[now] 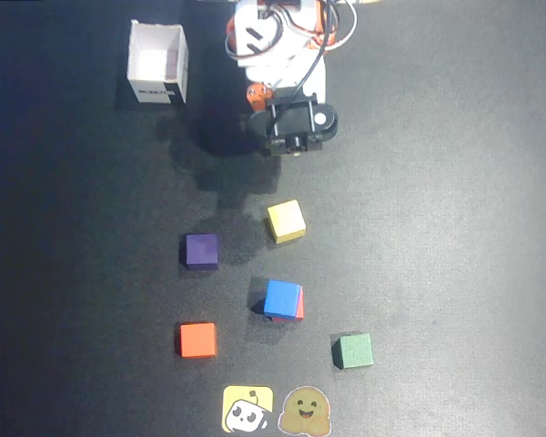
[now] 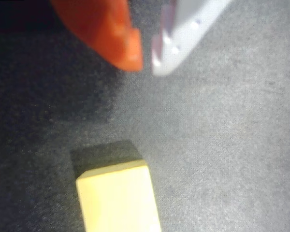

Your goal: Put the blue cube on top of the red cube.

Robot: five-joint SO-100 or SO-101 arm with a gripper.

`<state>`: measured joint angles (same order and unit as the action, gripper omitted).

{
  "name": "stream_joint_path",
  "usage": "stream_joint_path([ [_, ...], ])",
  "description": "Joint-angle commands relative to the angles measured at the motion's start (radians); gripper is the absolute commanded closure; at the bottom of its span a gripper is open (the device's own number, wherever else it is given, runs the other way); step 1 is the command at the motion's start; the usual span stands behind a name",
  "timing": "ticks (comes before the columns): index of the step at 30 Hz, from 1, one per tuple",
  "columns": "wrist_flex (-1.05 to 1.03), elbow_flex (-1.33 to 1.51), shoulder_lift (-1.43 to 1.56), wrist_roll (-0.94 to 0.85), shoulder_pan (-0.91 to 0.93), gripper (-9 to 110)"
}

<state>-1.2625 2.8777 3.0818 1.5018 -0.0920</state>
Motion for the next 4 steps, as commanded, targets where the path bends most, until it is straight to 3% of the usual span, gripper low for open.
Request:
stream_joint_path([
  [1, -0.003, -0.005, 0.011, -0.006, -0.009, 101],
  [4, -0.003, -0.005, 0.011, -0.006, -0.009, 101],
])
